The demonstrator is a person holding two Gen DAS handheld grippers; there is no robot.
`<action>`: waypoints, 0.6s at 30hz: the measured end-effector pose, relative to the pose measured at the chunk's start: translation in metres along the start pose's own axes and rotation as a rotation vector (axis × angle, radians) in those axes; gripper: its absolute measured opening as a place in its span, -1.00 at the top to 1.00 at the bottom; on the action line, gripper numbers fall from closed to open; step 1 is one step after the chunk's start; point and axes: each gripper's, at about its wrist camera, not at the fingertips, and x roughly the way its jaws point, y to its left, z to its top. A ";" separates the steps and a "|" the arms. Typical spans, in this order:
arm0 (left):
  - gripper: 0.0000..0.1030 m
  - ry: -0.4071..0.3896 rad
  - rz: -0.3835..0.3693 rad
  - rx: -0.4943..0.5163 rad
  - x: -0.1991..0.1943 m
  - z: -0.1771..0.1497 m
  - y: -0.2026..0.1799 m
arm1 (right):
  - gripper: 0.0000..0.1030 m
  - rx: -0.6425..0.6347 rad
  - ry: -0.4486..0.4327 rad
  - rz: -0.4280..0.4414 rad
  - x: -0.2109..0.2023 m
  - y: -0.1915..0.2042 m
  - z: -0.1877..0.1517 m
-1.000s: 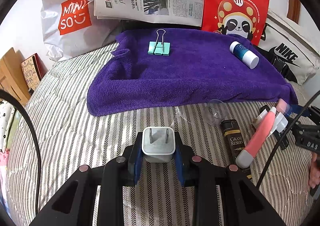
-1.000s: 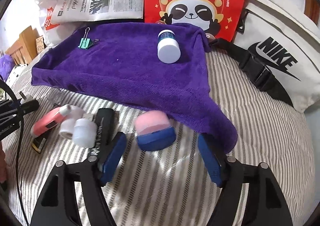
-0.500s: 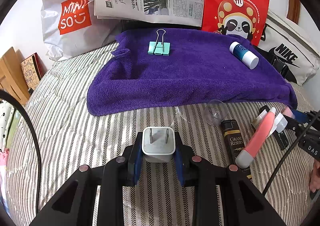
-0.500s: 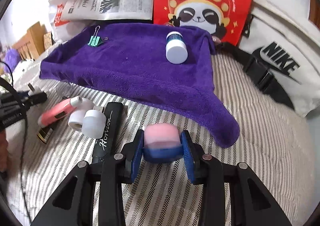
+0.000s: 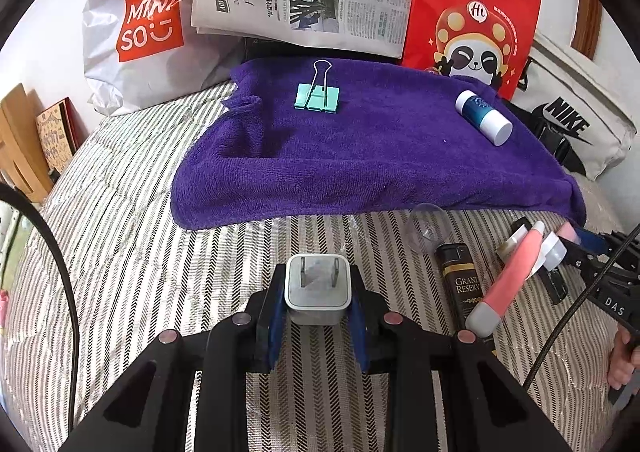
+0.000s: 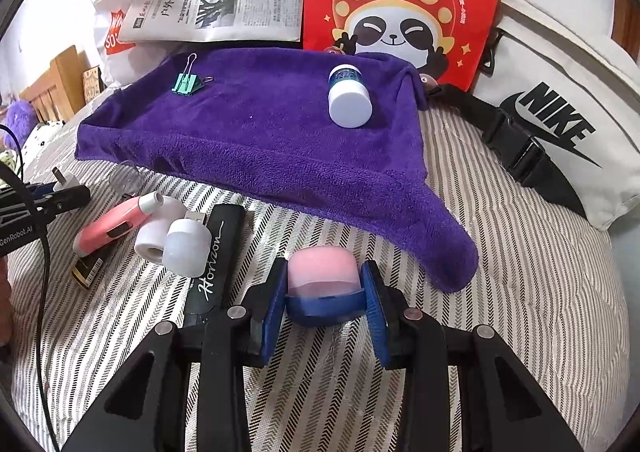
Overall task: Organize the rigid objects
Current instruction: 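Carry the charger with the left gripper while the right carries the container toward the towel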
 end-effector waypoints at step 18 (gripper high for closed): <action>0.50 0.012 -0.013 -0.051 -0.033 0.026 0.009 | 0.29 0.028 -0.006 0.089 -0.044 -0.009 0.025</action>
